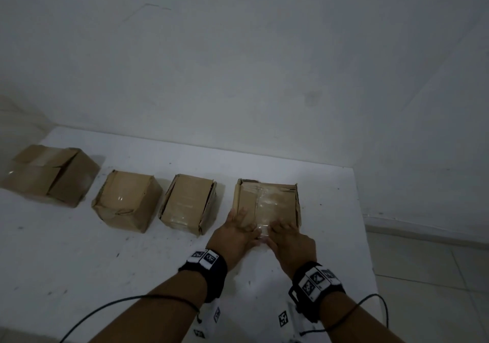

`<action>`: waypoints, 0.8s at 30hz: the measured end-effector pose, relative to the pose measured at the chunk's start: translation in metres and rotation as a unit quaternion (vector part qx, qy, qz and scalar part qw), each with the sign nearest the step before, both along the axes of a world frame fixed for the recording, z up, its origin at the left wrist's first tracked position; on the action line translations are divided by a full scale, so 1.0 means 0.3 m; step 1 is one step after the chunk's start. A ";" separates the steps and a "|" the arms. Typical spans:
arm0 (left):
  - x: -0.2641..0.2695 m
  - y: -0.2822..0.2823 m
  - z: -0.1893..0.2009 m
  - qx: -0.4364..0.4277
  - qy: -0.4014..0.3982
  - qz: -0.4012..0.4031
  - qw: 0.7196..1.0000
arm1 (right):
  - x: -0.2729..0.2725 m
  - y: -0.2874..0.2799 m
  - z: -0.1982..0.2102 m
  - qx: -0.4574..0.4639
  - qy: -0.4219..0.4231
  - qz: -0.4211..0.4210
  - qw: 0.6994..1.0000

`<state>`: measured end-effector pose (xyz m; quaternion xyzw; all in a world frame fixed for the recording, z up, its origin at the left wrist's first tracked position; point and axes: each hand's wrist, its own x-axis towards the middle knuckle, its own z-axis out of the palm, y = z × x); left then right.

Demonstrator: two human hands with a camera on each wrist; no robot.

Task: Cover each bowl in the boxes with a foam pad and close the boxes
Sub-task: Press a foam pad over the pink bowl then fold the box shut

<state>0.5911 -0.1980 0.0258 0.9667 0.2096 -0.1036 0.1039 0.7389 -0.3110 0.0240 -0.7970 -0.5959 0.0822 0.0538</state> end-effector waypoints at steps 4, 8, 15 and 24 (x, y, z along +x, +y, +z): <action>-0.005 0.007 0.002 0.040 0.025 -0.012 0.999 | 0.011 -0.013 -0.008 0.032 -0.024 0.037 0.999; -0.024 0.013 -0.078 0.009 0.036 0.039 0.999 | 0.016 -0.008 -0.039 0.030 -0.020 0.064 0.997; 0.013 0.009 -0.074 0.091 -0.080 0.015 0.993 | 0.036 -0.014 -0.101 0.092 -0.048 0.104 0.989; 0.008 0.037 -0.099 0.076 -0.049 -0.003 0.996 | 0.025 0.034 -0.050 0.056 -0.027 0.028 0.998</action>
